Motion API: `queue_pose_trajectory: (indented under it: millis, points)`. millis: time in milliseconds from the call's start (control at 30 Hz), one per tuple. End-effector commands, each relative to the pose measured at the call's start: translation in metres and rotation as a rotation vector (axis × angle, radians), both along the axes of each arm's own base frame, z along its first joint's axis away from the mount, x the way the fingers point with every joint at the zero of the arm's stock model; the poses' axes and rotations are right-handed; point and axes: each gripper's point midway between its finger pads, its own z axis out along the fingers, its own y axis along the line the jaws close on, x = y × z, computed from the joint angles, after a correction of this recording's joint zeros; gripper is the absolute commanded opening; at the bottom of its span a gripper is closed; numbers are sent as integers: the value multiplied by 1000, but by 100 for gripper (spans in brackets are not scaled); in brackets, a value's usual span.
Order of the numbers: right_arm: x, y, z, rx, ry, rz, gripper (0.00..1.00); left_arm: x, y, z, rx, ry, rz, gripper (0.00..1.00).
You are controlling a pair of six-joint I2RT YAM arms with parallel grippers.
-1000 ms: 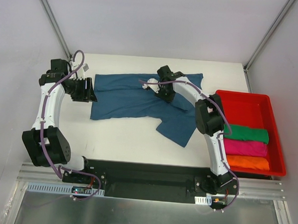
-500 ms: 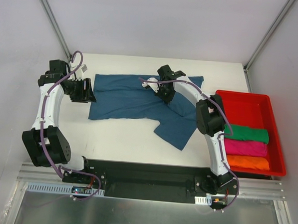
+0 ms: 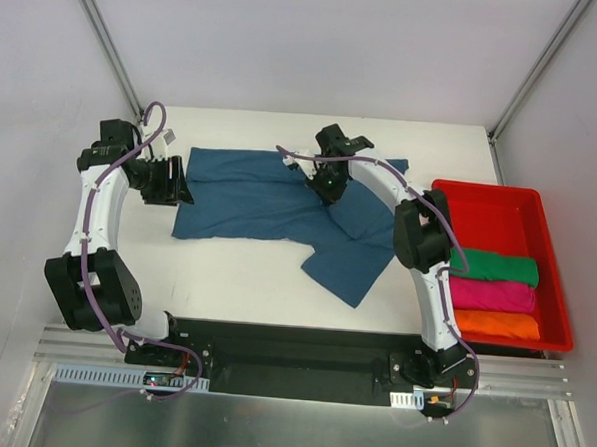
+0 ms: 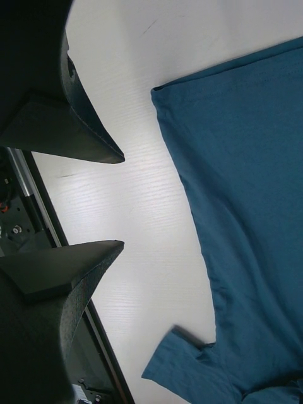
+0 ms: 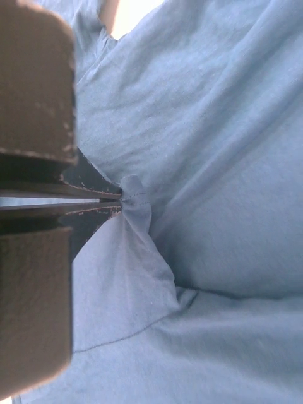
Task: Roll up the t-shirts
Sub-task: Fold the T-shirt at the center of the board.
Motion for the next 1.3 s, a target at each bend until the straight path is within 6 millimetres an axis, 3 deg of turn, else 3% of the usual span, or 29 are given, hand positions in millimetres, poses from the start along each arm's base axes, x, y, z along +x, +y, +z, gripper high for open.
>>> queue_pose_trajectory:
  millis: [0, 233, 300, 367, 400, 467, 600, 633, 667, 700, 733, 767, 833, 867, 900, 933, 967, 1000, 1100, 1267]
  points:
    - [3, 20, 62, 134, -72, -12, 1, 4, -2, 10, -30, -20, 3, 52]
    - [-21, 26, 46, 148, 34, 22, 5, 6, -1, 10, -30, -17, 2, 52]
    - [-30, 26, 37, 139, 75, 32, 18, 7, -2, 10, -34, -18, 1, 53]
    - [-32, 29, 31, 140, 92, 20, 38, 8, -2, 11, -36, -20, -1, 53]
    - [-30, 32, 34, 146, 86, 13, 41, 9, -2, 11, -39, -16, 0, 52]
    - [-30, 35, 46, 177, 83, -9, 46, 8, -1, 11, -37, -14, 3, 53]
    - [-43, 35, 108, 292, 26, 6, 49, 4, 3, 8, -3, -14, -2, 52]
    - [-57, 28, 102, 288, 60, 10, 49, 3, 3, 8, -1, -16, -4, 52]
    - [-69, 20, 130, 320, 3, 47, 49, 2, 2, 6, 1, -11, -9, 53]
    - [-80, 13, 133, 323, -2, 70, 49, 1, 3, 6, 3, -12, -9, 52]
    - [-107, -2, 108, 290, 54, 94, 50, 0, 2, 5, 2, -11, -11, 53]
    - [-121, -14, 127, 309, -25, 168, 50, 1, 2, 4, 3, -10, -12, 52]
    - [-148, -31, 115, 297, -50, 257, 51, 0, 2, 3, -1, -1, -11, 53]
    - [-175, -50, 80, 242, 9, 295, 52, 1, 2, 3, 0, -4, -14, 53]
    - [-185, -57, 86, 234, -77, 391, 54, 2, 2, 2, -2, -1, -17, 53]
    - [-192, -63, 77, 209, -99, 443, 56, 3, 2, 2, -2, -4, -18, 53]
    - [-217, -77, 50, 175, -49, 500, 57, 3, 2, 2, -1, -4, -20, 53]
    - [-225, -78, 51, 177, -104, 612, 57, 3, 2, 2, -1, -4, -23, 53]
    - [-248, -79, 31, 210, -115, 729, 57, 3, 3, -2, 2, 8, -23, 53]
    - [-268, -71, 17, 239, -134, 974, 50, 0, 5, -11, 10, 36, -18, 53]
